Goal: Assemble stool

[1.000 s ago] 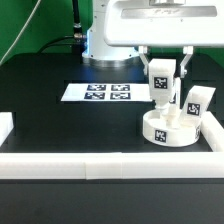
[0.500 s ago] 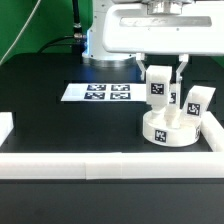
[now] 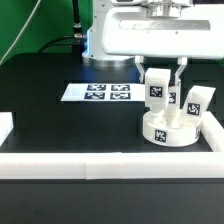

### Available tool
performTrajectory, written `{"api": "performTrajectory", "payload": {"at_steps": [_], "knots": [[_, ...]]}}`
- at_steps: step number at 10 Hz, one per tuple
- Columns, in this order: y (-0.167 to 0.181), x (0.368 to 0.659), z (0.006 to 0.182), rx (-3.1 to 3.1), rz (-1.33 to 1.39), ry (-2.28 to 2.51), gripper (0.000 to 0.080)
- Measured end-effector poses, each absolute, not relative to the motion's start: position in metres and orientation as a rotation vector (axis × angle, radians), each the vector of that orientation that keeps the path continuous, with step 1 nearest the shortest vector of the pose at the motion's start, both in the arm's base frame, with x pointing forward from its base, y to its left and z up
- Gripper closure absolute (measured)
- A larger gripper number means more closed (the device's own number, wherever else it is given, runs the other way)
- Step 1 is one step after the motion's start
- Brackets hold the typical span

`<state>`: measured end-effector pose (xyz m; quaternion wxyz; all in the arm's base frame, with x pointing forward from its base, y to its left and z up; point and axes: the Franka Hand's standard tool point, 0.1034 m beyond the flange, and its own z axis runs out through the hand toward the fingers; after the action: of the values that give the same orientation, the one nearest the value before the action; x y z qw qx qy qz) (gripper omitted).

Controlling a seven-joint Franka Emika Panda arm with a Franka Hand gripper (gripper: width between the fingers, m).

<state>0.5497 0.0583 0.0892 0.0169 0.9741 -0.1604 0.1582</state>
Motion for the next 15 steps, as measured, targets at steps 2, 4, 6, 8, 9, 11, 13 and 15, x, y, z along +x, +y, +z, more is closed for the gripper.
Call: {"api": "performTrajectory", "payload": {"at_steps": [2,4,6,8,9,11,13,15], "knots": [[0.059,0.549,0.086,3.027,0.489,-0.492,0.0466],[0.061,0.549,0.083,3.026,0.488,-0.485,0.0466],[0.061,0.549,0.082,3.024,0.484,-0.483,0.0466],[0.06,0.548,0.078,3.019,0.49,-0.479,0.0466],[0.06,0.547,0.073,3.016,0.496,-0.471,0.0466],[0.063,0.546,0.066,3.011,0.507,-0.453,0.0466],[0.063,0.549,0.066,3.003,0.57,-0.445,0.0466],[0.063,0.549,0.066,3.003,0.569,-0.445,0.036]]}}
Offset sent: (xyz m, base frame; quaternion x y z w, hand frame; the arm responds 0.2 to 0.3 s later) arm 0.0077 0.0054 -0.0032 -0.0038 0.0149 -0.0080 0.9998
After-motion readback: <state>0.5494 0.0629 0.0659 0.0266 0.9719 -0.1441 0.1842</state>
